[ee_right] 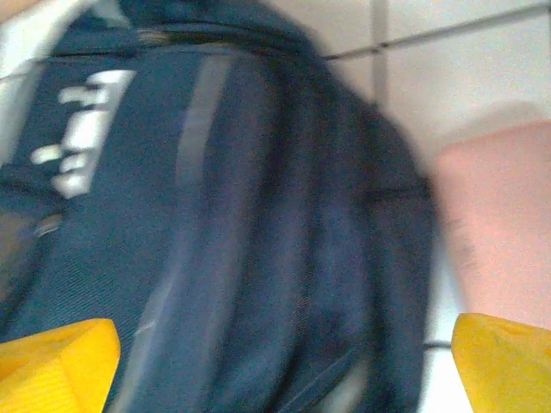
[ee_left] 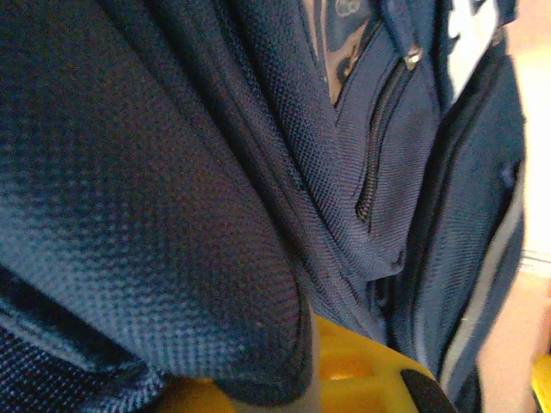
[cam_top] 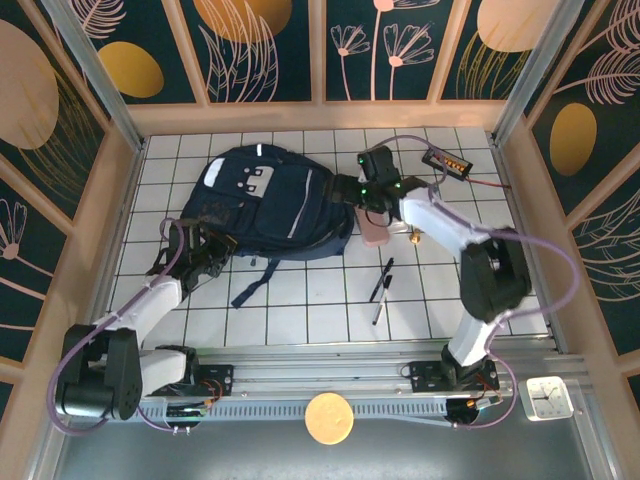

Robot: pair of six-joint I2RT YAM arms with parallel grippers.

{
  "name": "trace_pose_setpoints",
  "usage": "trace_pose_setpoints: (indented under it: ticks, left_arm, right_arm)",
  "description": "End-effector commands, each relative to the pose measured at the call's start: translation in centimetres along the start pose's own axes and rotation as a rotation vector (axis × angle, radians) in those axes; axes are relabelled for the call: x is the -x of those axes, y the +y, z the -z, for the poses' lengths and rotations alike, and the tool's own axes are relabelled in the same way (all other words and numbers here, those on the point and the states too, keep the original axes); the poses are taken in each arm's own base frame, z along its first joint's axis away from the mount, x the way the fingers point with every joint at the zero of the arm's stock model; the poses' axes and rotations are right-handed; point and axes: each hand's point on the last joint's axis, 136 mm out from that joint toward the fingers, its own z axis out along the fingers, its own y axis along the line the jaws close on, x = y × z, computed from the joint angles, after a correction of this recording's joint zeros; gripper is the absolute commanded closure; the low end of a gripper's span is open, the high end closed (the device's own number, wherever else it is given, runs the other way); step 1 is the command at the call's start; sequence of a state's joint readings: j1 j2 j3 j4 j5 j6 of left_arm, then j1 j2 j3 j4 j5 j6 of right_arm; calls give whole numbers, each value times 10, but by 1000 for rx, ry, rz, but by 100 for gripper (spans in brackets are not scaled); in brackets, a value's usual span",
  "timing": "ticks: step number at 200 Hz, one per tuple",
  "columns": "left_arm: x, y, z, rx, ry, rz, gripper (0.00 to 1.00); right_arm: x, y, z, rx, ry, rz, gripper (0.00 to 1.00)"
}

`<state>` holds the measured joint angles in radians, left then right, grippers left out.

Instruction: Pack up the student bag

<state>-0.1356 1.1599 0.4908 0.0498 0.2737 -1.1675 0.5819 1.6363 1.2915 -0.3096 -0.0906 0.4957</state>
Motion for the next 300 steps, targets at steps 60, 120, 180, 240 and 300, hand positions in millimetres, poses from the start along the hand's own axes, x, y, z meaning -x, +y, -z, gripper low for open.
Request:
trace_pose_setpoints:
  ticks: [60,120,180,240,300]
  left_arm:
    - [-8,-111,46,-306,-20,172,100]
    - [-23,-150,60,-354,-3,205,100]
    - [-36,-171,67,-374,17,211,100]
    - [-41,-178,73,-399,31,249,100]
    - [-43,-174,74,-403,38,268,100]
  right_arm:
    - [-136,127,64,602,220,-49,6]
    - [-144,166,18,690,184,-59,11]
    - [-109,177,0,799,90,-192,20]
    - [-78,163,-7,767,-16,-247,23]
    - [-70,166,-4,795,-32,-248,39]
